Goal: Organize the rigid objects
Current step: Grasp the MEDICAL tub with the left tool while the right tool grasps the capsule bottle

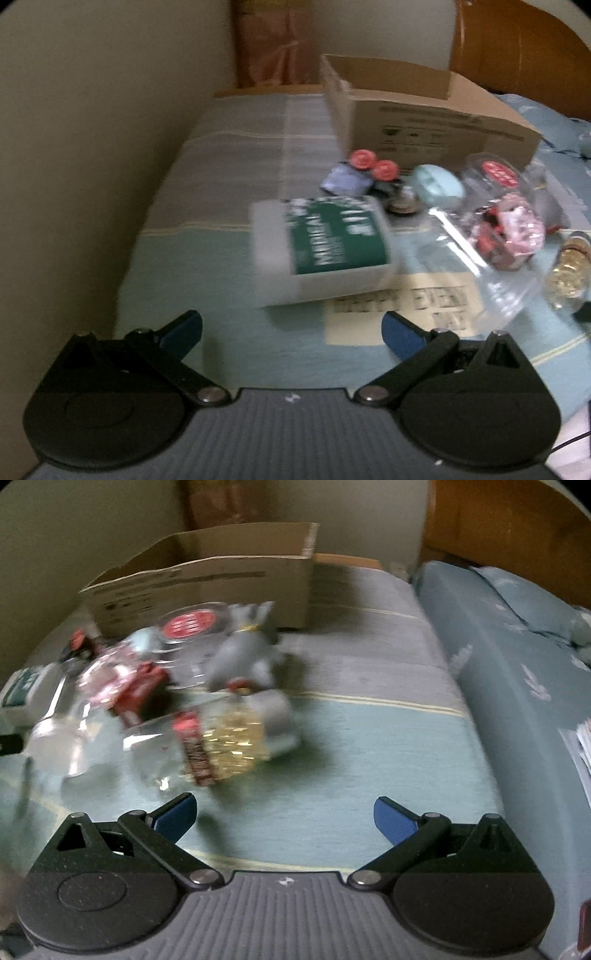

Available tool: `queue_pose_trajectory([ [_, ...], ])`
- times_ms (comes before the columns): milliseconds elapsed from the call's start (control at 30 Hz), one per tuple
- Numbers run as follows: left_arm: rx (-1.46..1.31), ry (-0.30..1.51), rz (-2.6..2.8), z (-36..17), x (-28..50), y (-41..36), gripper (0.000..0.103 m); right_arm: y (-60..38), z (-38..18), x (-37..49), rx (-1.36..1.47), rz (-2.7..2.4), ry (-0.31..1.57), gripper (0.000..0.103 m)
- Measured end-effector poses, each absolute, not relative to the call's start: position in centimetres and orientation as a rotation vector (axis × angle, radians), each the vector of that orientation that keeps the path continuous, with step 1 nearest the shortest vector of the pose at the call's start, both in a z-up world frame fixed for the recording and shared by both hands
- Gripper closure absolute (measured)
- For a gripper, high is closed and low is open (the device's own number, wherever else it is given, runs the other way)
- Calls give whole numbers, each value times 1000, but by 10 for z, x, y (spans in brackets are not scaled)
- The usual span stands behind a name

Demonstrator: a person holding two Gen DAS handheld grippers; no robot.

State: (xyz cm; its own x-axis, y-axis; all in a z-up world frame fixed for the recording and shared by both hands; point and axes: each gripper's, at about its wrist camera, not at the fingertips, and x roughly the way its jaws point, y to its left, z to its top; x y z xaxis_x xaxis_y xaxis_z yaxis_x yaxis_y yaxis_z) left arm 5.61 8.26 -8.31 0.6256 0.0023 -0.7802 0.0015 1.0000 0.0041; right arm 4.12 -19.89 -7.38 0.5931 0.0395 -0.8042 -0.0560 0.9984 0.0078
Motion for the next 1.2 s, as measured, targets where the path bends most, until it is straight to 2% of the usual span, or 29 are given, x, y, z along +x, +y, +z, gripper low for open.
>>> queue_pose_trajectory([
  [433, -28, 881, 13, -95, 78, 71, 1, -181, -79, 46, -96, 140, 892, 0],
  [1033, -50, 853, 41, -85, 104, 74, 1, -169, -68, 67, -102, 149, 849, 0],
  [1200, -47, 867, 30, -84, 112, 74, 5, -163, -66, 73, -106, 141, 863, 0],
])
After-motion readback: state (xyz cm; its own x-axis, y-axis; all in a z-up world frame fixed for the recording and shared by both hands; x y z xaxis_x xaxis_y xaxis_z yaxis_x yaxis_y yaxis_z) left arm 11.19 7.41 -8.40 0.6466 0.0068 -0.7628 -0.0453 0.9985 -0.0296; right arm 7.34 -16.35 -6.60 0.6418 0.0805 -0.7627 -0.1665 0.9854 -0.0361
